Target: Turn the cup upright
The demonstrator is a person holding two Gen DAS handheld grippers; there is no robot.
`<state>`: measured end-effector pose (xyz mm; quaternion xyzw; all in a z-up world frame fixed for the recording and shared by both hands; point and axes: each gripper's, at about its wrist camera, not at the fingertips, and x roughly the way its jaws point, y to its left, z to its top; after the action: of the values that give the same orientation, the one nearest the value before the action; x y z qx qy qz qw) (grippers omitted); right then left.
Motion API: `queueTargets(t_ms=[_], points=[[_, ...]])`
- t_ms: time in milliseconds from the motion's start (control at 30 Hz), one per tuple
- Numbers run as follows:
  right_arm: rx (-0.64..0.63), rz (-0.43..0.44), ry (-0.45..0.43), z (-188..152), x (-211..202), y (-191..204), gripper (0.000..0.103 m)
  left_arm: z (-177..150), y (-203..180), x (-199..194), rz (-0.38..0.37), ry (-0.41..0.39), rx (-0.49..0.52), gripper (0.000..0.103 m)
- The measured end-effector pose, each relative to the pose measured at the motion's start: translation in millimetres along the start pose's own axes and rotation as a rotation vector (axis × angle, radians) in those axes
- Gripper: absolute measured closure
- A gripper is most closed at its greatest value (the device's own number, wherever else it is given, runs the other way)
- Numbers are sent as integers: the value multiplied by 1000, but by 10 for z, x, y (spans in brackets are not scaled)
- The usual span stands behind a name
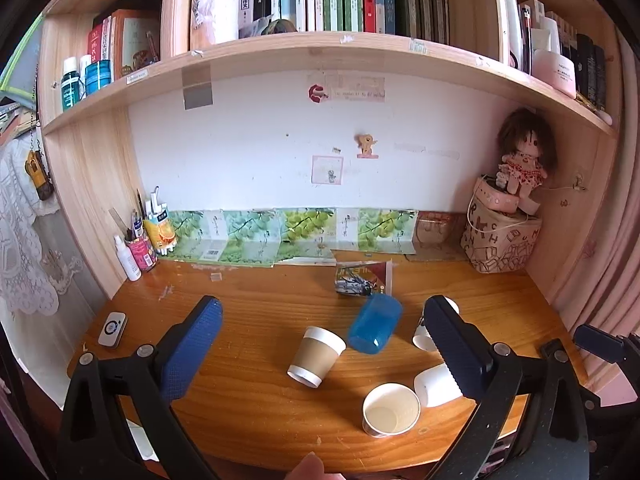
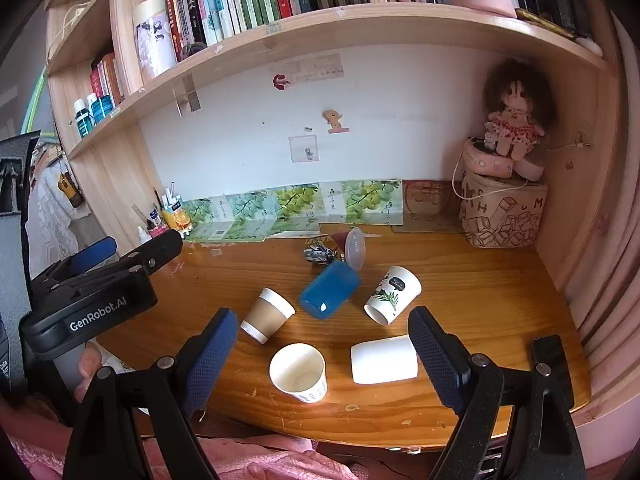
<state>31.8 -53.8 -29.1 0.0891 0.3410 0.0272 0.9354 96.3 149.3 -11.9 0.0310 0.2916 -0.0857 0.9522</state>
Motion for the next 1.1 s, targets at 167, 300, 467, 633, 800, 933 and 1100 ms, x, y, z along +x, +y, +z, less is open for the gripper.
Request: queueTargets(t_ms=[167,300,467,633,800,933,1100], points=[[0,-14,26,-13,40,-8,15,-5,-12,13,2,1,-3,1],[0,-23,42,-26,62,-26,15,-15,-38,7,5,0,1,1],[2,-50,38,-22,50,-48,15,-19,-52,-3,7,0,5,1],[-15,-64,23,-9,31,-23,15,3,-85,-4,-2,0,23,1],[-9,-62,8,-6,10,-35,15,15,-88,-11,0,-4,26,1],[1,-68,-2,-11,-9,-49,0,19,-93,-6,-2,-6,29,1],[7,-78,-5,-15,-24,-50,0,23,-95,-14,-5,-8,31,1]])
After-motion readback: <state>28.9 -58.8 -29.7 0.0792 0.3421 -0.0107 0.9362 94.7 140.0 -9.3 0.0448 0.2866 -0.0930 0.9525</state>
